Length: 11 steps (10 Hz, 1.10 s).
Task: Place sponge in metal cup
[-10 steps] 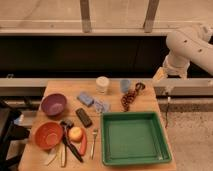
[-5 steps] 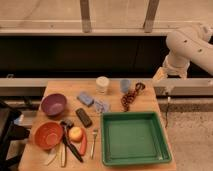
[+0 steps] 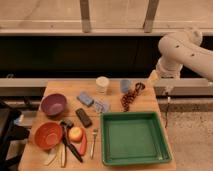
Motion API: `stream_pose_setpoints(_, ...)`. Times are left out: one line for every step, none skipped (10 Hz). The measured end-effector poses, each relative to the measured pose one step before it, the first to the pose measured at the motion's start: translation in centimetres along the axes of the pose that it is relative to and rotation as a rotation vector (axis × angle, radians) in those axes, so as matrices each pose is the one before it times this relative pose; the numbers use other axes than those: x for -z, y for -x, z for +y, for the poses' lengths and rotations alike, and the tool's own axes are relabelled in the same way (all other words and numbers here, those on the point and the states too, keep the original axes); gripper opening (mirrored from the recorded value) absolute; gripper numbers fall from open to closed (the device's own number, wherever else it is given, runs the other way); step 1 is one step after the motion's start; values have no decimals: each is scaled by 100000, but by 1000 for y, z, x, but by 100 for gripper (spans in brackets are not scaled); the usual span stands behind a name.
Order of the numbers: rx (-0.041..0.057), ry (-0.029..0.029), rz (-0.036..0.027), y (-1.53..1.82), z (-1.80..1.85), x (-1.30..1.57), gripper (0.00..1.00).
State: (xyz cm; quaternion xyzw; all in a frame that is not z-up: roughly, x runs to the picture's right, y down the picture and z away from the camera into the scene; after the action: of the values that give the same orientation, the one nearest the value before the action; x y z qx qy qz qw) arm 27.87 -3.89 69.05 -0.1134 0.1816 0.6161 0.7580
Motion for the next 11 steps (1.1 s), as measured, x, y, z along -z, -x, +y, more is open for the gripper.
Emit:
stream_pose_setpoints(5101, 1569, -913, 588, 2446, -37, 80)
stream_pose_setpoints(7063, 2216, -1186, 955, 3333, -65, 80)
stream_pose_setpoints(5839, 2088, -1086, 819, 2777, -31, 80)
stream_pose_setpoints(4775, 1791, -1049, 692, 2300, 15, 80)
stream_pose_setpoints(5738, 2788, -1559, 934, 3006, 26, 80)
stream_pose_setpoints(4846, 3346, -1641, 998, 2866, 74, 80)
stream_pose_setpoints(4090, 3622, -1150, 842, 2554, 65, 80)
stream_pose_setpoints(1939, 1553, -688, 450, 1155, 60, 80)
stream_pose_setpoints(-450, -317, 178, -193, -306, -23, 80)
stream_pose_setpoints(-54, -99, 7, -42, -60, 22, 80)
stream_pose_setpoints(344, 113, -57, 147, 176, -18, 80)
